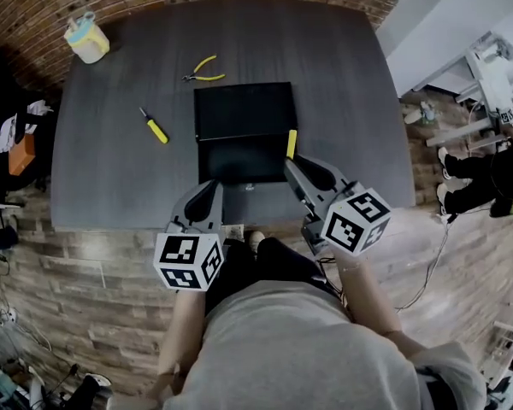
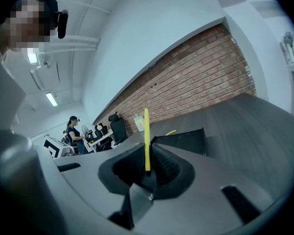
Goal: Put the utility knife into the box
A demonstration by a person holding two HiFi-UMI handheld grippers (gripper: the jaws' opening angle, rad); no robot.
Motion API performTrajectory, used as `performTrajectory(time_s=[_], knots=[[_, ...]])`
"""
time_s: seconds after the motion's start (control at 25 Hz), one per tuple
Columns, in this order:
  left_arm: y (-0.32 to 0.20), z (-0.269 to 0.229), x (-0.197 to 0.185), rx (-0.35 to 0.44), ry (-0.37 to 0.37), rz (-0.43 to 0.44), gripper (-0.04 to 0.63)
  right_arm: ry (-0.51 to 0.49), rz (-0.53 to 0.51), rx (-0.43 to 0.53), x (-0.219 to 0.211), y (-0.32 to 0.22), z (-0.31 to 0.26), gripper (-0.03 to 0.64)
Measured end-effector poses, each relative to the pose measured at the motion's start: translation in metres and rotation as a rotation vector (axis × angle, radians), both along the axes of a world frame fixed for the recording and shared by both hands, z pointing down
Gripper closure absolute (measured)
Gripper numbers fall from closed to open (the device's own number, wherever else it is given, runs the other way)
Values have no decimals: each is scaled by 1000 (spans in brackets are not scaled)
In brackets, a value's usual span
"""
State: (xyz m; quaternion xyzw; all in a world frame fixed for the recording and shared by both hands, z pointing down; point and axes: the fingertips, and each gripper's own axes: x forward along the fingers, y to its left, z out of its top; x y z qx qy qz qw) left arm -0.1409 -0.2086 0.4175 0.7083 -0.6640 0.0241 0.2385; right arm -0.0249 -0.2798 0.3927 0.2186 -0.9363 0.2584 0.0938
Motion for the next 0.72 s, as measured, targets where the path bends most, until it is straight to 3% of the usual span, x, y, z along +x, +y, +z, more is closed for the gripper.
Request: performTrajectory(time_s=[0.16,0.4,0.72], knots=[[-1,12,-12,-31,5,13,568,76,-38,0,-17,-9,12,563],[1,10,-15,-21,65,76,569,336,-187,169,-38,-14,37,563],[5,32,-21,-63,122,90,569,558,-340,301,-67,-18,68,561]])
